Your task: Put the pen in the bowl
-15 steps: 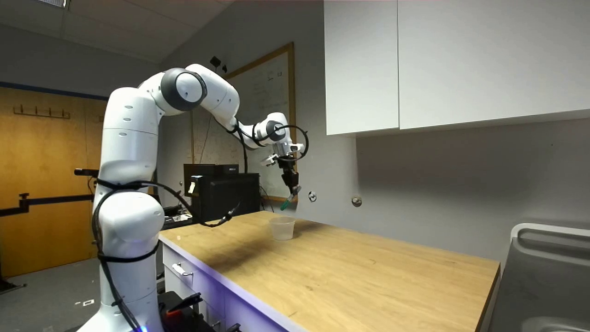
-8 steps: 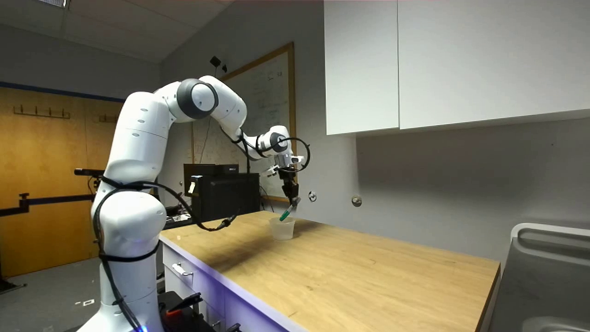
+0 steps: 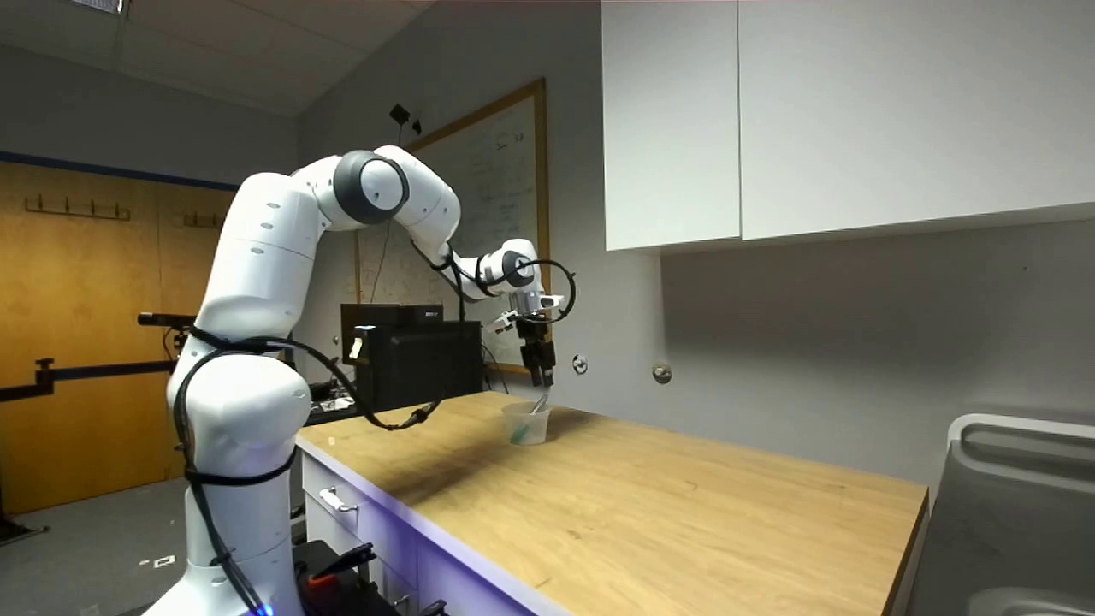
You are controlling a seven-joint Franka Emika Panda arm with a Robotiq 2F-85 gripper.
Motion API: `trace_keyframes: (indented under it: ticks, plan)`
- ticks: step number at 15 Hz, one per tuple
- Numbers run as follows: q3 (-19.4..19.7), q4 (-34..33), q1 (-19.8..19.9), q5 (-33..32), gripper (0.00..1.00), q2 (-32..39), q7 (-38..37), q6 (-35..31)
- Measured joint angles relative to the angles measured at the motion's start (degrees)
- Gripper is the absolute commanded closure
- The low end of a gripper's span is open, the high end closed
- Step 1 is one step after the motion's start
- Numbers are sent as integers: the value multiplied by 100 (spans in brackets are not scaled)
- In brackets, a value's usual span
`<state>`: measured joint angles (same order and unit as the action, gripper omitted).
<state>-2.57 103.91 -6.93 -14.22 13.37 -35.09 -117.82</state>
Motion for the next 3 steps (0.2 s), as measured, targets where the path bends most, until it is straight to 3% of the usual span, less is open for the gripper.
trace_keyframes:
  ticks: [3]
  plan:
    - [-11, -4, -71, 28, 0, -48, 188, 243]
